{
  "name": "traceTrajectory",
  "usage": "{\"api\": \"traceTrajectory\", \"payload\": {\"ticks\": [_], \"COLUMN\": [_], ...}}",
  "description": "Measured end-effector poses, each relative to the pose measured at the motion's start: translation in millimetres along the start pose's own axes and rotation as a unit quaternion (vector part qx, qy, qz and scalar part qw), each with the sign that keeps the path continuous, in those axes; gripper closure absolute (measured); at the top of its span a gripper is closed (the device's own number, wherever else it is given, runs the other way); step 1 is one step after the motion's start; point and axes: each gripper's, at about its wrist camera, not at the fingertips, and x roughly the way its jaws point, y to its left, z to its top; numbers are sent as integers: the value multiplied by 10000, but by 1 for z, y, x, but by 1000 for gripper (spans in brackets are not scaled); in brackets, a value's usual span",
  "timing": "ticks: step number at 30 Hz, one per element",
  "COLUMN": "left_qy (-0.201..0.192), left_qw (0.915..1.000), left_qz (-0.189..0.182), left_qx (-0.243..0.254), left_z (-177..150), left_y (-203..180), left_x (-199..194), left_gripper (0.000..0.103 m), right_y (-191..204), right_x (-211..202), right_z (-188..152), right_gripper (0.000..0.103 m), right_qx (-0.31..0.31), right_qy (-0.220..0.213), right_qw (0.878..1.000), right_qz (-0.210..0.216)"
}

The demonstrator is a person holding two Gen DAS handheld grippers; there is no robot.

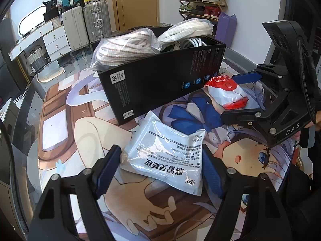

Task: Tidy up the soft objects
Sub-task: 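Move the left gripper to the white printed packet while the right gripper approaches the red balloon glue packet, then close the right gripper on the balloon glue packet while the left gripper grasps the white packet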

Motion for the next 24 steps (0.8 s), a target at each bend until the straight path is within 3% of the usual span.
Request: {"api": "traceTrajectory", "payload": {"ticks": [13, 21, 22, 24], "left_qy": [-222, -337, -344, -359], "left_qw": [9997, 9993, 9993, 9992], "left_qz": [-87, -137, -144, -133], "left_qx": [-27, -83, -87, -86], "left_z": [0, 3, 3, 4], "left_y": [1, 2, 2, 2], "left_x": [-18, -26, -26, -27], "left_gripper": [29, 29, 29, 29], "right_y": [-8, -6, -6, -5], "right_x": [-2, -4, -4, -4], "right_z": [0, 1, 0, 0], "right_gripper": [2, 17, 23, 26], "right_qx": [82, -7, -33, -82], "right_qy": [-35, -95, -107, -101], "right_qw": [10000, 9999, 9999, 9999], "right_qz": [-2, -44, -61, -71]}}
